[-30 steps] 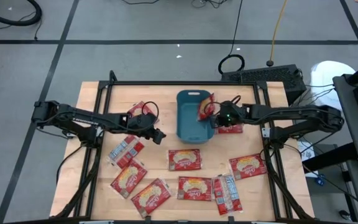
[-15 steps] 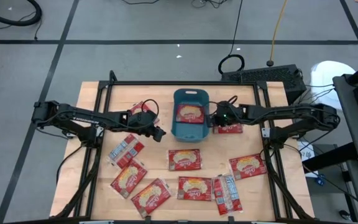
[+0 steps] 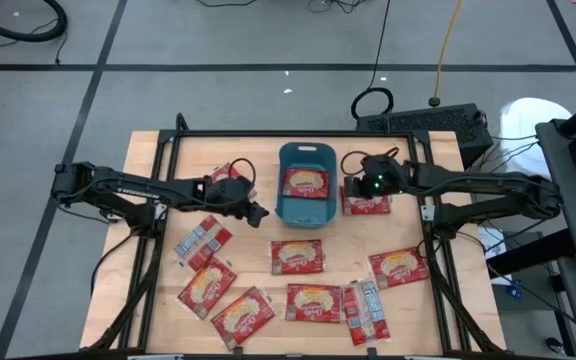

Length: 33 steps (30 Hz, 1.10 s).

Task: Sort popcorn bags into baskets
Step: Adjust the red popcorn bag in the blue bin

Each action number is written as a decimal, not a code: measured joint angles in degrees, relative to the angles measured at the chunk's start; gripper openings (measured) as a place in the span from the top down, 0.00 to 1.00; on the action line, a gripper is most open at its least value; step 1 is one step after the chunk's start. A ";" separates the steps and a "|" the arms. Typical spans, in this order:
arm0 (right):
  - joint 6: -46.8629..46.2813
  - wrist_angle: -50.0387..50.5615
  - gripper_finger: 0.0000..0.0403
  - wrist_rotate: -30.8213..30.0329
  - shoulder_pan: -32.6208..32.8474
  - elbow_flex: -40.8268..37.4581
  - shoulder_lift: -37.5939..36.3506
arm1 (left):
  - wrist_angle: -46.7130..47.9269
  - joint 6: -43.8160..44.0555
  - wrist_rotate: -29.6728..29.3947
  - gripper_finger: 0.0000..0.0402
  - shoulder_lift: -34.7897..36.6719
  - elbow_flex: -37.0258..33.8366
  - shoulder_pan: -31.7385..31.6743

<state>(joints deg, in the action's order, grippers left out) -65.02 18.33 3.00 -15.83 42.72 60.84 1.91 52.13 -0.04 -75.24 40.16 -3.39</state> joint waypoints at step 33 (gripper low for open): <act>76.52 41.65 1.00 9.07 -3.12 61.65 57.86 | 10.04 -6.42 -2.50 0.70 18.73 -0.04 -4.88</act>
<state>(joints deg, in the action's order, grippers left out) 11.50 59.99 12.08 -18.95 104.37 118.70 11.96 45.71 -2.55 -56.51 40.12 -8.27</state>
